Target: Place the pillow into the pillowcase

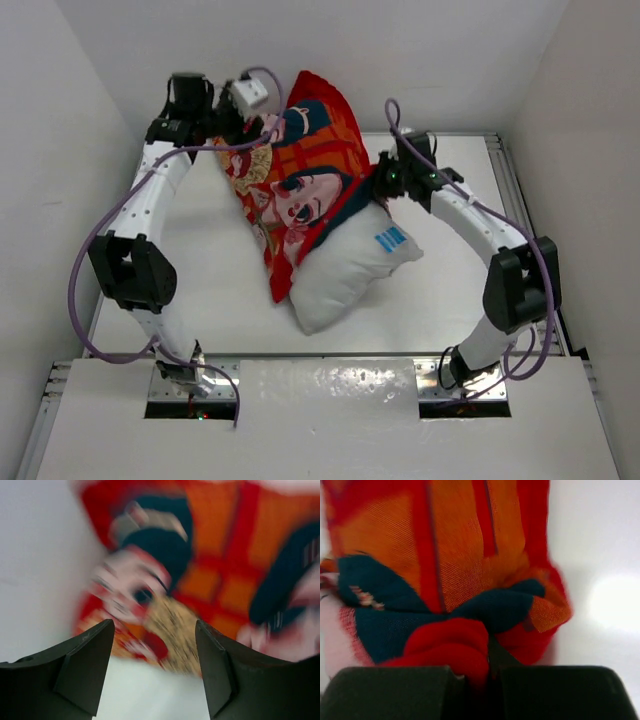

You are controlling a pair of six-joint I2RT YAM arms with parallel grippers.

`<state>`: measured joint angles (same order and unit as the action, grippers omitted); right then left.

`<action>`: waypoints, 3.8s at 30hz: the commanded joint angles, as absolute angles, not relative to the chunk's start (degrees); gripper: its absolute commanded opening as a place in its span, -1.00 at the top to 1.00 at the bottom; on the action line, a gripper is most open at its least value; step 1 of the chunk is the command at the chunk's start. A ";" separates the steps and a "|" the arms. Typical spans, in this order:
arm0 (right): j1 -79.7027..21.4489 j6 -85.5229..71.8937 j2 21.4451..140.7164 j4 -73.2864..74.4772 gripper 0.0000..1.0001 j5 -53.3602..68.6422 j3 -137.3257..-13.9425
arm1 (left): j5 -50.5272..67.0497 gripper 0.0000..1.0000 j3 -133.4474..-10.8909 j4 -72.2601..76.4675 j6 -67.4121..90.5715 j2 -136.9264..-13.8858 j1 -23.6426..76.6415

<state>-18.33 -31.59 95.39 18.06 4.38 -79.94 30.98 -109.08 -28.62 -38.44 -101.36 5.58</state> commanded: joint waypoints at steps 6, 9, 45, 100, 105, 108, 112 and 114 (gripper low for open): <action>-17.67 -49.66 92.46 1.15 1.00 12.48 -60.04 | 38.67 0.39 -79.45 -62.05 -70.40 -86.57 10.20; -16.70 -50.45 92.20 0.44 1.00 12.83 -57.58 | 37.45 0.33 -69.64 -58.30 -70.93 -83.51 13.79; -14.06 -48.96 85.60 3.52 1.00 8.44 -49.31 | 12.65 0.36 -25.40 -7.30 -46.93 -58.54 28.30; 5.99 -55.47 92.33 4.53 1.00 30.91 -115.30 | 46.15 1.00 -105.76 0.22 13.46 -79.98 -6.25; 11.06 -66.05 109.36 7.52 1.00 37.45 -150.65 | 43.51 1.00 -124.68 -4.42 11.94 -88.92 -12.21; 12.31 -69.09 91.67 -18.58 1.00 31.42 -118.48 | 44.47 1.00 -127.28 -3.77 12.22 -88.78 -12.23; 1.09 -41.91 92.00 11.72 1.00 26.11 -106.08 | 42.64 1.00 -105.51 -9.04 4.95 -82.54 -6.52; 0.71 -40.18 100.06 27.08 1.00 30.55 -116.65 | 40.97 1.00 -102.92 -10.80 3.00 -83.40 -6.41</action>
